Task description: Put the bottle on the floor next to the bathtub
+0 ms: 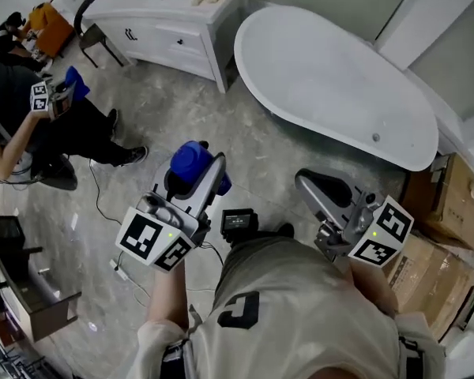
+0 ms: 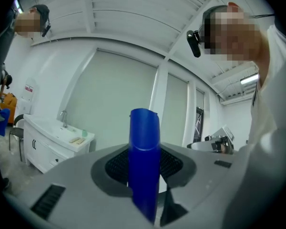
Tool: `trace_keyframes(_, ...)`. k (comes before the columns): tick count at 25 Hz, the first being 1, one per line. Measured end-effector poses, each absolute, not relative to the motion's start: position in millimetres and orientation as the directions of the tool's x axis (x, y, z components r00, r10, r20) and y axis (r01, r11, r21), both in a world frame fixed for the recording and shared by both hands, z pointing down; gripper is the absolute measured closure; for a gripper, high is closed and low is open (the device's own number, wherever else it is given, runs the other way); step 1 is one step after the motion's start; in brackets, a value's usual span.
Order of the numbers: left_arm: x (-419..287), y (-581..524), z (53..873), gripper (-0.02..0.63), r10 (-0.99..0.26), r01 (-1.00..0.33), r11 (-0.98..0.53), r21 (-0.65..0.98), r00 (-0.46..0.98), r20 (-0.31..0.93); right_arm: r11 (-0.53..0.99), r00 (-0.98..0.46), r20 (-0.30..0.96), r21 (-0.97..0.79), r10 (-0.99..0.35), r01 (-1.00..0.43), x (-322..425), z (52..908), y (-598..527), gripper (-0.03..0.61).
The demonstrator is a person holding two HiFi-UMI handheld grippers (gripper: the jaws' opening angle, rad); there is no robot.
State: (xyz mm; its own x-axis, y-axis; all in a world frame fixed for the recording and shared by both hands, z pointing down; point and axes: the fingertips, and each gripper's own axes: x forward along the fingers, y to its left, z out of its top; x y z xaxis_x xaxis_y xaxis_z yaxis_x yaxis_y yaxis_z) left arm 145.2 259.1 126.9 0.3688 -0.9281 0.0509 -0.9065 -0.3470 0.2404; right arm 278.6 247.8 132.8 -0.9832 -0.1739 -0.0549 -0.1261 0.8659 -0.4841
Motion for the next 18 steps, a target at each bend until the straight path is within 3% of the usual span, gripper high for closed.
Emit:
trace_keyframes(12, 118, 271, 126, 0.431, -0.91, -0.886, -0.378, 0.268, 0.408, 0.065, 0.84, -0.981, 0.049, -0.51, -0.189, -0.187, 258, 151, 269, 0.551)
trace_keyframes(18, 86, 292, 107, 0.431, -0.916, -0.884, -0.381, 0.269, 0.401, 0.021, 0.87, -0.997, -0.016, -0.489, -0.081, -0.063, 198, 125, 285, 0.551)
